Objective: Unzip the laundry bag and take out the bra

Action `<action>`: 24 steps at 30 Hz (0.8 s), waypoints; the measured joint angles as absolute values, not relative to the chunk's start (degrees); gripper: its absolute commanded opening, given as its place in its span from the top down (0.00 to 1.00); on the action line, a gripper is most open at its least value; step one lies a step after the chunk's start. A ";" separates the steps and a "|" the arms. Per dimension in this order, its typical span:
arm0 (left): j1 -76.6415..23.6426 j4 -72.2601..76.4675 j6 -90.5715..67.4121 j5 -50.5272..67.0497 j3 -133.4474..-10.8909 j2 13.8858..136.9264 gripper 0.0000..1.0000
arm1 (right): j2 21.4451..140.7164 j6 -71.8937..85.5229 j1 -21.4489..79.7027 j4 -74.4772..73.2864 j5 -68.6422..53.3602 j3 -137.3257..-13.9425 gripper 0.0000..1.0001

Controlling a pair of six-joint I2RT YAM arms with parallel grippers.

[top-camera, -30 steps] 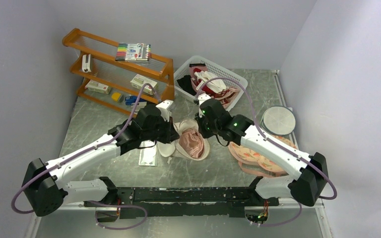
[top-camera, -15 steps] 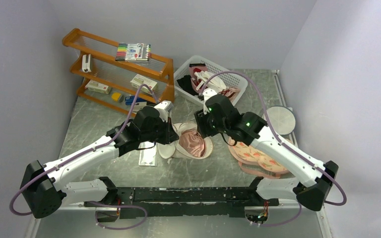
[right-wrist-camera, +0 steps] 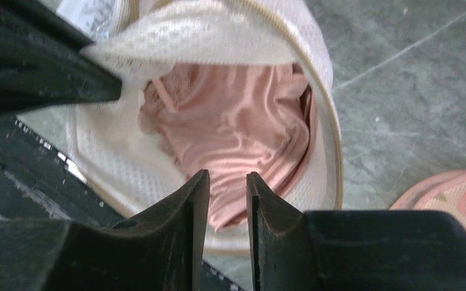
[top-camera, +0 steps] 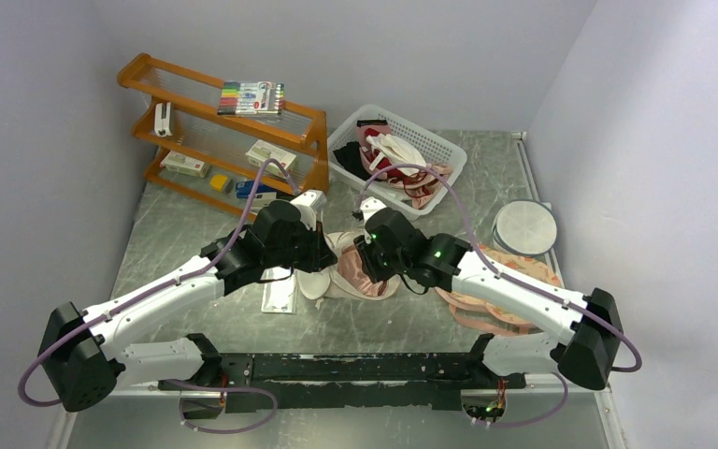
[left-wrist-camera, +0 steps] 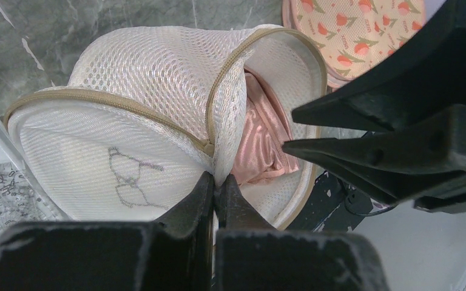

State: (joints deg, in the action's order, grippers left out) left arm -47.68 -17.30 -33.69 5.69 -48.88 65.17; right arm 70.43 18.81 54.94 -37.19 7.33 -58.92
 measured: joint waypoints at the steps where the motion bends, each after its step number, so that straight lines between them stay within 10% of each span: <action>1: -47.68 -17.30 -33.69 5.69 -48.88 65.17 0.93 | 70.63 18.61 54.94 -35.68 7.79 -58.28 0.71; 24: -47.68 -17.37 -33.69 5.69 -48.88 65.58 0.93 | 75.92 13.54 54.96 -3.55 21.08 -42.39 0.59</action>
State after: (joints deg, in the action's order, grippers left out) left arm -47.68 -17.37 -33.69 5.69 -48.88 65.58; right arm 75.92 13.54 54.96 -3.55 21.08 -42.39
